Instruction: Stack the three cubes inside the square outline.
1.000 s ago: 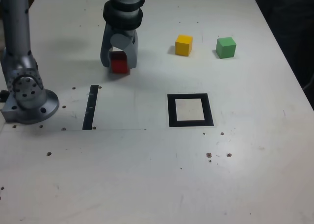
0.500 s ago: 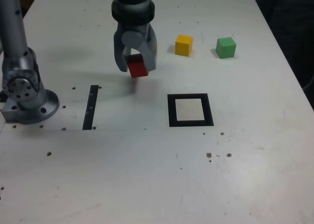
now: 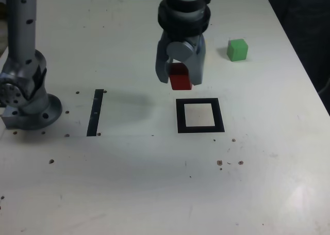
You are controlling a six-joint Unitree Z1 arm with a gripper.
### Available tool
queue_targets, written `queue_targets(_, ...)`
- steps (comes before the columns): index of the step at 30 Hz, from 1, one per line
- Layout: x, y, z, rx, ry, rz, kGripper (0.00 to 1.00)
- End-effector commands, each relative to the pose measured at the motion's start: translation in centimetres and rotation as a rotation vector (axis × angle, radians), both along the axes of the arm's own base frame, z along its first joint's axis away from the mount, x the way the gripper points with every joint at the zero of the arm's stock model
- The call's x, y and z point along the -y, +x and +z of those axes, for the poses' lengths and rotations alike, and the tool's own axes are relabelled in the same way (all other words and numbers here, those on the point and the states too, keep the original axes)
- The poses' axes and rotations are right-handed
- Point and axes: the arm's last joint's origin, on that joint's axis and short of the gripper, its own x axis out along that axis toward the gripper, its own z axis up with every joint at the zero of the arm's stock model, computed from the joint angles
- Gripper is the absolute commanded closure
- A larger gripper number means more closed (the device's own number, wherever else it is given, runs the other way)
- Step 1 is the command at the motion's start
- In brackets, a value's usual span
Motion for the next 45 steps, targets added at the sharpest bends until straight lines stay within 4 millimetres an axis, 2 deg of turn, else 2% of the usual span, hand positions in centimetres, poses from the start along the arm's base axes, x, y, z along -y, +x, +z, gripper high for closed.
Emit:
queue_targets(1, 0.3, 0.8, -0.4, -0.008, 0.002, -0.006, 0.71)
queue_targets(9, 0.4, 3.4, -1.7, -0.021, 0.017, -0.004, 0.72)
queue_targets(18, 0.2, 5.3, -4.8, -0.085, 0.028, 0.002, 0.72)
queue_targets(30, 0.4, 5.6, -5.4, -0.094, 0.012, 0.014, 0.72)
queue_targets(41, 2.1, 5.3, -5.9, -0.105, -0.014, 0.009, 0.72)
queue_targets(45, 2.1, 5.1, -6.1, -0.113, -0.015, 0.012, 0.68)
